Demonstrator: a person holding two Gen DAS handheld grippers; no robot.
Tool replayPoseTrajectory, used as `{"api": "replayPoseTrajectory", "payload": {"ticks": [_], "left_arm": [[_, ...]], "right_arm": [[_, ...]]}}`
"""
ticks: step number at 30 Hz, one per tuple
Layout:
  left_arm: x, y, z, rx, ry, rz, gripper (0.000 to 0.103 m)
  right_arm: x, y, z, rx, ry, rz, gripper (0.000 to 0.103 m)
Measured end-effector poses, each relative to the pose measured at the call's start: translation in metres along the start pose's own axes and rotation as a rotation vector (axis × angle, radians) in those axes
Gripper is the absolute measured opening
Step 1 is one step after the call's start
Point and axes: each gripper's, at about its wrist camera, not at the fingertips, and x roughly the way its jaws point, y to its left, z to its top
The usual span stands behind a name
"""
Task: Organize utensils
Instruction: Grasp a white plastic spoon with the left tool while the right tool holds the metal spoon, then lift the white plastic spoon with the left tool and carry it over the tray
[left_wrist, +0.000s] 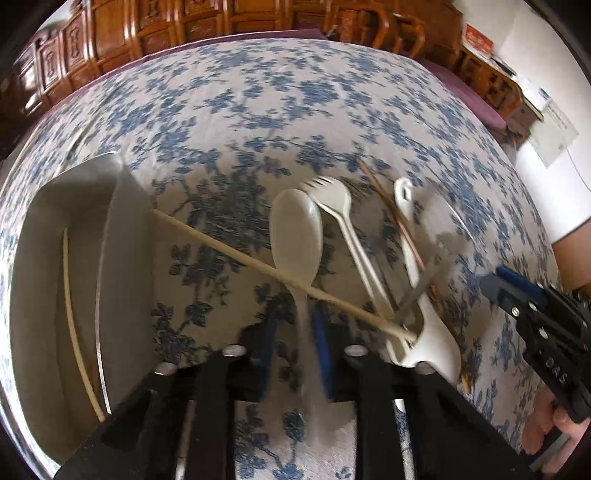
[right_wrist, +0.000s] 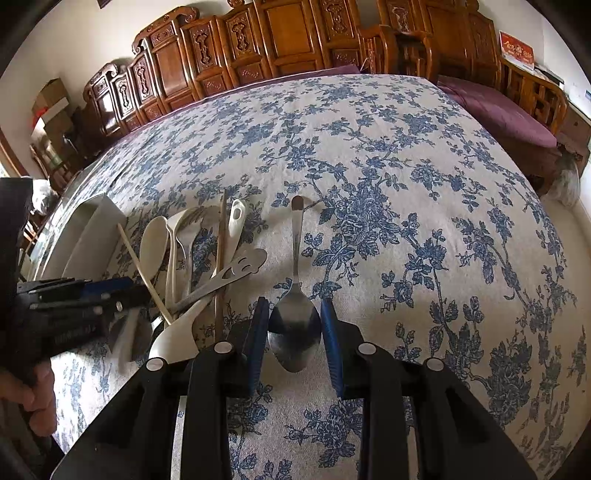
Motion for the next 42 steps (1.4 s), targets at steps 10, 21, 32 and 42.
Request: {"api": "replayPoseTrajectory", "payload": {"ticks": [10, 21, 32, 42], "left_arm": [[0.004, -0.014, 0.001, 0.106, -0.003, 0.053, 0.006], [-0.055, -0.049, 0.015, 0.167, -0.123, -0.032, 0.005], [-0.087, -0.061, 0.02, 0.226, -0.153, -0.036, 0.006], [-0.129, -0.087, 0.023, 0.248, -0.222, -0.137, 0.006]], "right_arm": [[0.005, 0.0, -0.001, -0.003, 0.018, 0.0, 0.032], [0.004, -0.011, -0.001, 0.029, 0.016, 0.005, 0.032], [-0.004, -0.021, 0.002, 0.068, -0.017, 0.015, 0.032], [-0.008, -0.027, 0.003, 0.083, -0.029, 0.018, 0.032]]}}
